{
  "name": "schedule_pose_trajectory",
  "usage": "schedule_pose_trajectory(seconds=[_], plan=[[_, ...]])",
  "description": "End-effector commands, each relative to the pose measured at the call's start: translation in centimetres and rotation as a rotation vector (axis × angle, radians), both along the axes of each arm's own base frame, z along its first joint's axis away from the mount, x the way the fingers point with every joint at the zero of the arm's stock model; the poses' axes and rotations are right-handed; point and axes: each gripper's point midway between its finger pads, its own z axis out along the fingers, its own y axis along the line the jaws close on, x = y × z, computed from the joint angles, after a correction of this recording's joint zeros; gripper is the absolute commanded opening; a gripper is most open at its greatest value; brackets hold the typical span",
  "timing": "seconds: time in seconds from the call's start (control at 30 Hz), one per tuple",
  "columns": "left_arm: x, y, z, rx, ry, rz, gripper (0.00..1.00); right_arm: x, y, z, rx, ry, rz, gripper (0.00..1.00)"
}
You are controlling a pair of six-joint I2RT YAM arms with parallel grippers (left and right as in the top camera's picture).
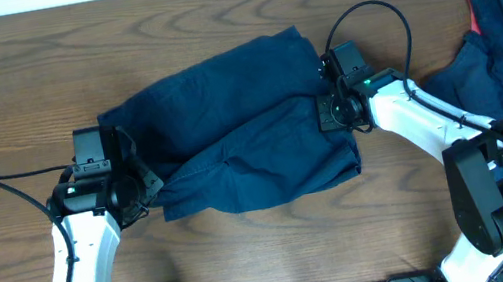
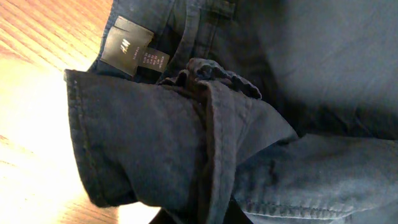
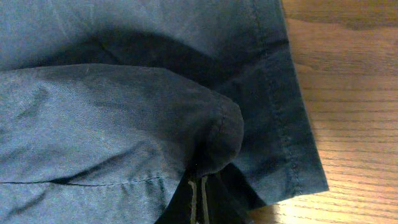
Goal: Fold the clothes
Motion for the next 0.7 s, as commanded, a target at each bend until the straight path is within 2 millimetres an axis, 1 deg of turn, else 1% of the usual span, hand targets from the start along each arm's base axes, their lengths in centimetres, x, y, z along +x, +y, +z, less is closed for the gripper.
schedule_pose_trajectory(seconds=[0.0, 0.1, 0.2, 0.3, 0.37, 0.43, 0.5, 0.57, 0.67], plan=[[0.2, 0.3, 0.4, 0.011, -0.01, 0.007, 0.06, 0.9, 0.1, 1.4, 0.02, -0.033, -0.008, 0.01], [0.1, 0.3, 0.7, 0.025, -0.022, -0.032, 0.06, 2.0, -0.2, 4.7, 0.033, -0.104, -0.02, 0.01], [-0.3, 0.3, 1.4, 0.035, -0.036, -0.058, 0.06, 3.1, -1.5, 8.9, 0.018, -0.196, -0.058, 0.01], [-0.9, 0.4, 2.1, 0.036, -0.052, -0.054, 0.06, 3.4, -2.7, 12.7, 0.017, -0.265, -0.091, 0.01], [-1.4, 0.6, 2.6, 0.034, -0.058, -0.039, 0.06, 3.3, -3.4, 14.6, 0.024, -0.3, -0.106, 0.01], [-2.1, 0.8, 3.0, 0.028, -0.058, -0.026, 0.06, 3.0, -3.8, 16.0, 0.031, -0.326, -0.115, 0.01], [-2.8, 1.1, 3.4, 0.024, -0.058, -0.009, 0.06, 2.6, -4.0, 16.9, 0.026, -0.343, -0.1, 0.01], [-3.3, 1.2, 3.7, 0.008, -0.063, 0.004, 0.06, 2.2, -4.2, 17.4, 0.017, -0.349, -0.086, 0.01], [-3.7, 0.9, 4.4, -0.039, -0.087, 0.012, 0.06, 1.8, -4.3, 17.4, 0.009, -0.344, -0.074, 0.01]])
